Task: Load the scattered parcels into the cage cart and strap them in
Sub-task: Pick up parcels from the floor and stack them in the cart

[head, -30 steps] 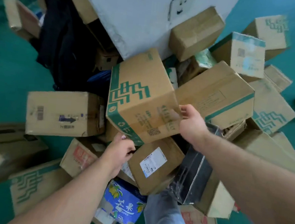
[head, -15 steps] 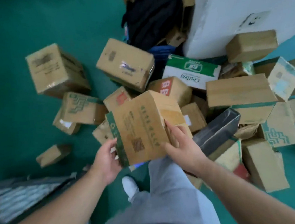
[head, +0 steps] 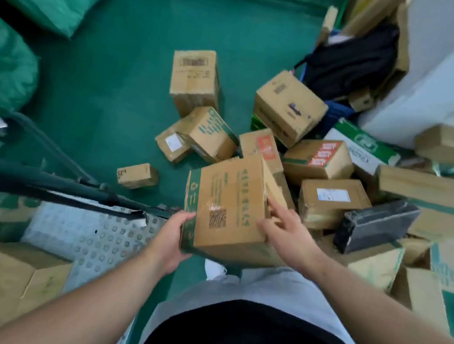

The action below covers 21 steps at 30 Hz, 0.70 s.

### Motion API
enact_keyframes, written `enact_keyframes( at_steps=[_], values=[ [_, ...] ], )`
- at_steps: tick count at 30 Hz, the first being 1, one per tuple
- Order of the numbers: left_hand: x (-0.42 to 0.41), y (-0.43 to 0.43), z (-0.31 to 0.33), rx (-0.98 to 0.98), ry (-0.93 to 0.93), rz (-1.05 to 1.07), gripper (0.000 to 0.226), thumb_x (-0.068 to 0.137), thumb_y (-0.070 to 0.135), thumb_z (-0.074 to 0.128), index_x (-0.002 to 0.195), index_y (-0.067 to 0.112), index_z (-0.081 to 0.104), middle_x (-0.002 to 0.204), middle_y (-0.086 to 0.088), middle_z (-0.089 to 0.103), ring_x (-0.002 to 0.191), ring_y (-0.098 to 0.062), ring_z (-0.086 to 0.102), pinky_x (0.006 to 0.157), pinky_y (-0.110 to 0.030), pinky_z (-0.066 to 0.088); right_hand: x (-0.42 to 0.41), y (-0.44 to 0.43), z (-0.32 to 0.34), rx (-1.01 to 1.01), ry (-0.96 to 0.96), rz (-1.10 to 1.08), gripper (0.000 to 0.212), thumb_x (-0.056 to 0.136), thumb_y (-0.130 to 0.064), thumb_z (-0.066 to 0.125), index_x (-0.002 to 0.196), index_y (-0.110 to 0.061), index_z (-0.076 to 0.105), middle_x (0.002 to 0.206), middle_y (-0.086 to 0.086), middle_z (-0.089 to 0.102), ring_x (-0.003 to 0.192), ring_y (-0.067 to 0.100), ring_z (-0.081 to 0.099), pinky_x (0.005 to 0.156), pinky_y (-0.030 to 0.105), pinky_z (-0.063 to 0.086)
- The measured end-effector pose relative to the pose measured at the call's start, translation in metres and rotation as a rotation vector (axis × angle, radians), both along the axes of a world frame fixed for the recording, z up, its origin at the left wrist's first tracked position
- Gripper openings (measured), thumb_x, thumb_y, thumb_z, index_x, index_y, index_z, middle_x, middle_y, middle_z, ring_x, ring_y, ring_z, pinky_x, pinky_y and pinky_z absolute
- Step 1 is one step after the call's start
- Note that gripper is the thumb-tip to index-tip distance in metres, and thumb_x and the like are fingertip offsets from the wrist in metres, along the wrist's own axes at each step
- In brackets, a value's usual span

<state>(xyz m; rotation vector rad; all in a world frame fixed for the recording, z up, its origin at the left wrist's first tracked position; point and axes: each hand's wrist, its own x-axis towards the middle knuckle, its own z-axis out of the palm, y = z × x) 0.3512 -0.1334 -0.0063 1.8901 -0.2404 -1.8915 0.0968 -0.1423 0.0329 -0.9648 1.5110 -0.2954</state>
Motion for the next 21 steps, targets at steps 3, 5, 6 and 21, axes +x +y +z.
enact_keyframes(
  at_steps=[3, 5, 6, 21],
  values=[
    [0.023, 0.024, 0.008, -0.027, -0.025, 0.027, 0.039, 0.101, 0.038, 0.051, 0.128, 0.012, 0.063, 0.119, -0.014, 0.074, 0.118, -0.032, 0.068, 0.108, -0.055, 0.047, 0.024, 0.010, 0.012, -0.045, 0.029, 0.135, 0.057, 0.095, -0.047, 0.056, 0.142, -0.065, 0.031, 0.135, -0.010, 0.037, 0.119, 0.015, 0.053, 0.099, 0.032, 0.044],
    [0.031, 0.041, 0.012, -0.044, -0.047, 0.066, 0.035, 0.102, 0.038, 0.051, 0.126, 0.016, 0.064, 0.117, -0.012, 0.075, 0.115, -0.030, 0.069, 0.108, -0.056, 0.047, 0.034, 0.014, 0.007, -0.046, 0.027, 0.194, 0.056, 0.093, -0.048, 0.056, 0.140, -0.066, 0.033, 0.137, -0.011, 0.039, 0.119, 0.014, 0.054, 0.101, 0.033, 0.045],
    [0.033, 0.050, 0.013, -0.036, -0.058, 0.087, 0.034, 0.102, 0.038, 0.051, 0.125, 0.018, 0.063, 0.116, -0.011, 0.075, 0.114, -0.030, 0.069, 0.107, -0.056, 0.046, 0.038, 0.016, 0.003, -0.037, 0.015, 0.220, 0.055, 0.091, -0.050, 0.057, 0.139, -0.066, 0.035, 0.138, -0.013, 0.040, 0.118, 0.013, 0.055, 0.101, 0.033, 0.046],
    [0.116, 0.237, 0.033, 0.206, -0.174, 0.756, 0.032, 0.092, 0.047, 0.053, 0.096, 0.020, 0.070, 0.094, -0.009, 0.077, 0.087, -0.027, 0.069, 0.081, -0.038, 0.049, 0.195, 0.100, -0.017, 0.015, 0.000, 0.819, 0.073, 0.071, -0.061, 0.056, 0.141, -0.050, 0.043, 0.132, -0.012, 0.047, 0.123, 0.012, 0.052, 0.111, 0.036, 0.041]
  ],
)
